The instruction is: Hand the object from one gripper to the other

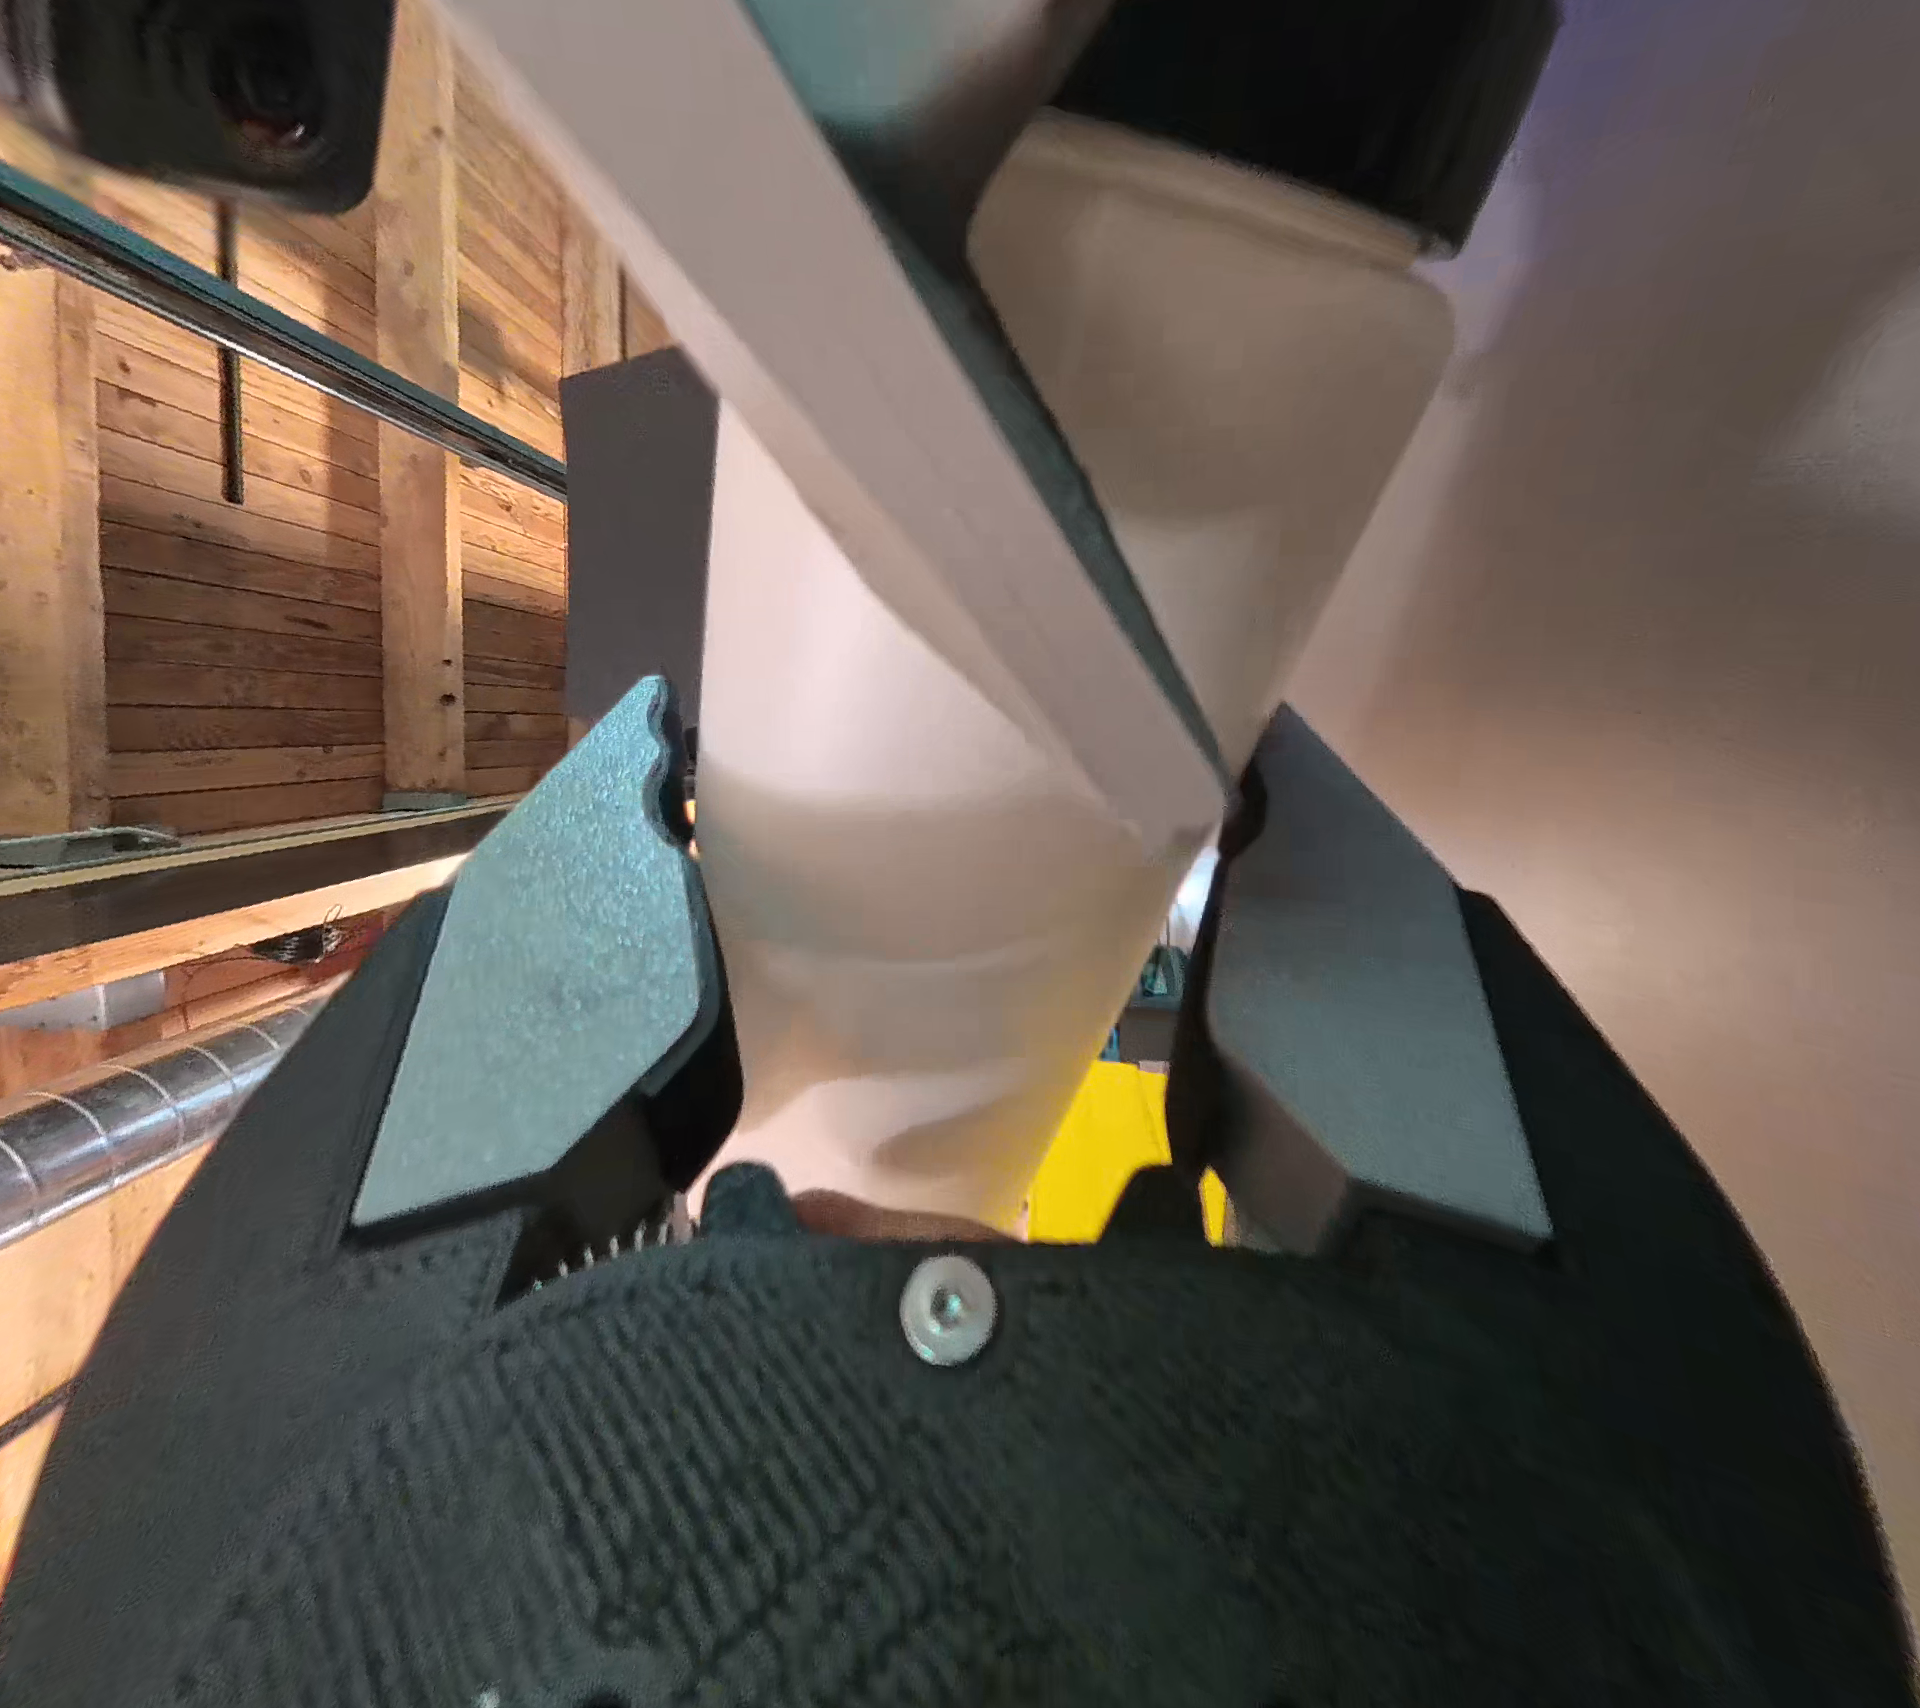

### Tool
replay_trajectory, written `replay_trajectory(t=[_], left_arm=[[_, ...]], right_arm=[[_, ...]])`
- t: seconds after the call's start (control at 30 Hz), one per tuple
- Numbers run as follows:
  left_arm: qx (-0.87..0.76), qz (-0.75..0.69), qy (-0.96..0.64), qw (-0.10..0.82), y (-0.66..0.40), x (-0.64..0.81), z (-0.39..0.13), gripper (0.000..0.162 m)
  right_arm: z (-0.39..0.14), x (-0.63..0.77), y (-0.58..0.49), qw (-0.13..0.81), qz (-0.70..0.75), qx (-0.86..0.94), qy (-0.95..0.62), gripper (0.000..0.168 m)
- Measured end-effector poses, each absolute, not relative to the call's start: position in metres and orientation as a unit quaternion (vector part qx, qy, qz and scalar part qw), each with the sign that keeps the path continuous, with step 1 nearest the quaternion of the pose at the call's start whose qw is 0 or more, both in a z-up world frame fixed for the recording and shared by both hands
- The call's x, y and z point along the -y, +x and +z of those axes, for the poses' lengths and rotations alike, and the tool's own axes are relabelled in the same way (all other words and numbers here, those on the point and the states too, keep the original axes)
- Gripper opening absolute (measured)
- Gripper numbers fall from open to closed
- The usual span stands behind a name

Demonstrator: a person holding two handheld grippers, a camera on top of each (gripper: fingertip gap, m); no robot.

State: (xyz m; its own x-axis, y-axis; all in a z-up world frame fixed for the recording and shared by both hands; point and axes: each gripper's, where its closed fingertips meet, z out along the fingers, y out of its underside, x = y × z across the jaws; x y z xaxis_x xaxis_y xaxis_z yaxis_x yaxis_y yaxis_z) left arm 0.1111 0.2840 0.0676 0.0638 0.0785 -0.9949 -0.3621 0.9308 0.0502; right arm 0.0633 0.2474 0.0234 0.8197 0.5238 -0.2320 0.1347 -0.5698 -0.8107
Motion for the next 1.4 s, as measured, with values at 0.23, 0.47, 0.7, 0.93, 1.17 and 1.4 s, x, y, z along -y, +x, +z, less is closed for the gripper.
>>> replay_trajectory(t=[0.23, 0.47, 0.7, 0.93, 1.17, 1.4], left_arm=[[-0.638, 0.138, -0.126, 0.747, 0.100, -0.296, 0.090, 0.095], [-0.647, 0.114, -0.167, 0.735, 0.099, -0.305, 0.086, 0.099], [-0.661, 0.107, -0.197, 0.716, 0.101, -0.314, 0.076, 0.099], [-0.664, 0.132, -0.186, 0.712, 0.104, -0.316, 0.068, 0.106], [-0.645, 0.092, -0.232, 0.722, 0.097, -0.324, 0.084, 0.096], [-0.658, -0.049, -0.388, 0.643, 0.098, -0.332, 0.067, 0.118]], right_arm=[[0.040, -0.244, 0.070, 0.442, 0.276, 0.178, -0.835, 0.099], [0.041, -0.247, 0.072, 0.449, 0.271, 0.174, -0.833, 0.099], [0.039, -0.246, 0.077, 0.440, 0.296, 0.160, -0.832, 0.099], [0.032, -0.241, 0.075, 0.416, 0.317, 0.165, -0.836, 0.098], [0.050, -0.245, 0.096, 0.466, 0.258, 0.161, -0.831, 0.097], [0.056, -0.246, 0.105, 0.479, 0.300, 0.133, -0.814, 0.096]])
